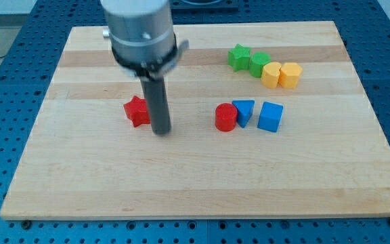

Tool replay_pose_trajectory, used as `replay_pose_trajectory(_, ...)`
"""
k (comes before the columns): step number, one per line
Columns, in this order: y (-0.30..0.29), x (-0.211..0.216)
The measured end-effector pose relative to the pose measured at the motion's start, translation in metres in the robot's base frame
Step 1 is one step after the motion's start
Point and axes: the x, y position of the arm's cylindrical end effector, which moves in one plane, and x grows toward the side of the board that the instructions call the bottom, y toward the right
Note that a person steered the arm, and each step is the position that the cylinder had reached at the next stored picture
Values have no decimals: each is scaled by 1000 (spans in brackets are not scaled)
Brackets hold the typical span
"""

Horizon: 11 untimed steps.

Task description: Push the red circle into the red star

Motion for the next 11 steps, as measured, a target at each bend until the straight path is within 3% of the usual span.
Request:
replay_pose_trajectory(1,59,32)
replay_pose_trajectory(2,123,22)
replay_pose_trajectory(3,129,-10)
replay_pose_trajectory(6,94,-65)
replay_pose_trajectory(9,17,-61)
replay_pose_trajectory(11,13,-86)
